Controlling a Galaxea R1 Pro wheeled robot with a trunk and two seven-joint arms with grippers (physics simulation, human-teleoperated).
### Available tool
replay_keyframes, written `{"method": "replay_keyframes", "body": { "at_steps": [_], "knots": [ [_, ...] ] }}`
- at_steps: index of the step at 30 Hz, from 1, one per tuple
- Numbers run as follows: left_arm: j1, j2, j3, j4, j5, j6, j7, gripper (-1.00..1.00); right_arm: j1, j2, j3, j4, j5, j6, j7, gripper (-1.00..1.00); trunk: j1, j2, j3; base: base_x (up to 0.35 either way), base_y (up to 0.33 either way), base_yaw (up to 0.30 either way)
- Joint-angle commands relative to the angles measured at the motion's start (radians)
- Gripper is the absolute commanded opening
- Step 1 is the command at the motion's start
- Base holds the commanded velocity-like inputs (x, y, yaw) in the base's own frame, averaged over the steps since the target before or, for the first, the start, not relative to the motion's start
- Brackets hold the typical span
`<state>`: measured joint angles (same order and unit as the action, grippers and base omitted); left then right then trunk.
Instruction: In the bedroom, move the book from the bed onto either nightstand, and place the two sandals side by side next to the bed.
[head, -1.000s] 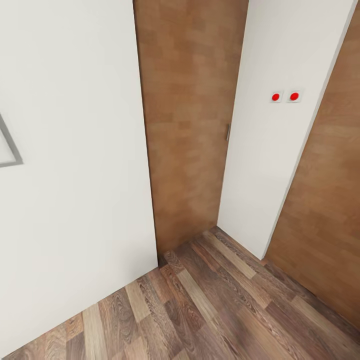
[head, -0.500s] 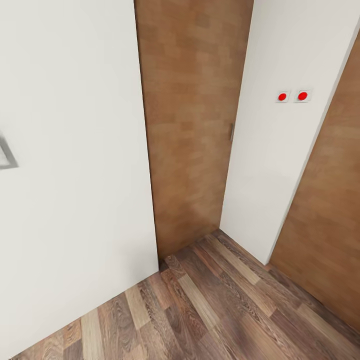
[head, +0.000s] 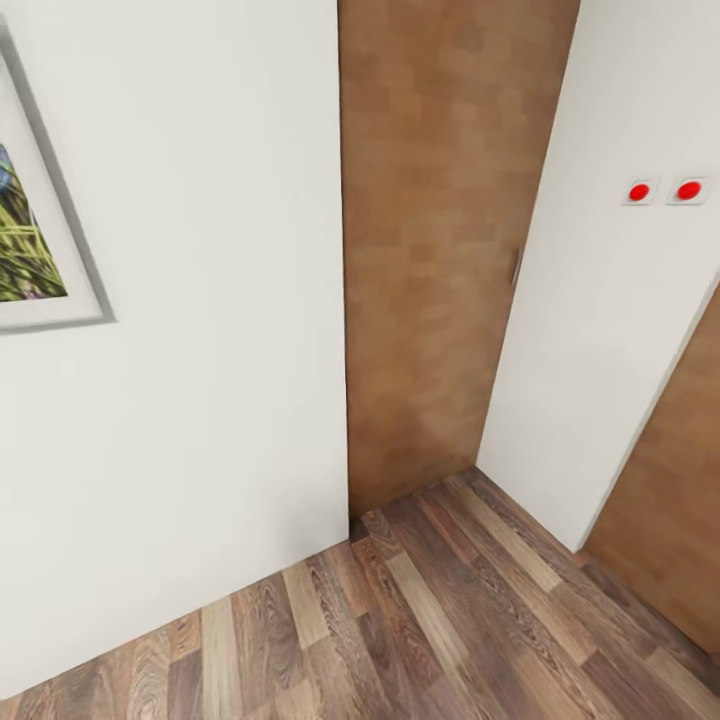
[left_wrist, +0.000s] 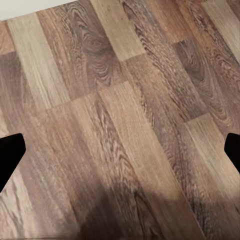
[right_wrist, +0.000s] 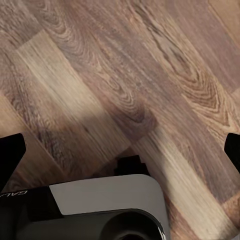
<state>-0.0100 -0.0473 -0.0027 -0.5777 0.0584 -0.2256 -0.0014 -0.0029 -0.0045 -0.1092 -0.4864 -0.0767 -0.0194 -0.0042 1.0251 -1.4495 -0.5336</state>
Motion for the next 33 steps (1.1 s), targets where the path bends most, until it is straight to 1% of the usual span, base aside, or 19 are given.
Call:
{"method": "replay_keyframes", "body": {
  "at_steps": [1,5,9,18,23,33],
  "knots": [
    [-0.001,0.000,0.000,0.001,0.006,-0.003,0.000,1.00,0.000,0.000,0.000,0.000,-0.008,-0.002,0.000,1.00,0.000,0.000,-0.001,0.000,0.000,0.291],
    [-0.001,0.000,0.000,0.001,0.006,-0.003,0.000,1.00,0.000,0.000,0.000,0.000,-0.008,-0.002,0.000,1.00,0.000,0.000,-0.001,0.006,0.000,0.292],
    [-0.001,0.000,0.000,0.001,0.006,-0.003,0.000,1.00,0.000,0.000,0.001,0.000,-0.007,-0.002,0.000,1.00,0.000,0.000,-0.001,0.217,0.000,0.257],
    [-0.001,0.000,0.000,0.001,0.006,-0.003,0.000,1.00,0.000,0.000,0.000,0.000,-0.005,-0.002,0.000,1.00,0.000,0.000,-0.001,0.248,0.000,0.031],
    [-0.001,0.000,0.000,0.001,0.006,-0.003,0.000,1.00,0.000,0.000,0.000,0.000,-0.005,-0.002,0.000,1.00,0.000,0.000,-0.001,0.053,0.000,0.150],
    [-0.001,0.000,0.000,0.001,0.006,-0.003,0.000,1.00,0.000,0.000,0.001,0.000,-0.005,-0.002,0.000,1.00,0.000,0.000,-0.001,0.007,0.000,0.274]
  ]
}}
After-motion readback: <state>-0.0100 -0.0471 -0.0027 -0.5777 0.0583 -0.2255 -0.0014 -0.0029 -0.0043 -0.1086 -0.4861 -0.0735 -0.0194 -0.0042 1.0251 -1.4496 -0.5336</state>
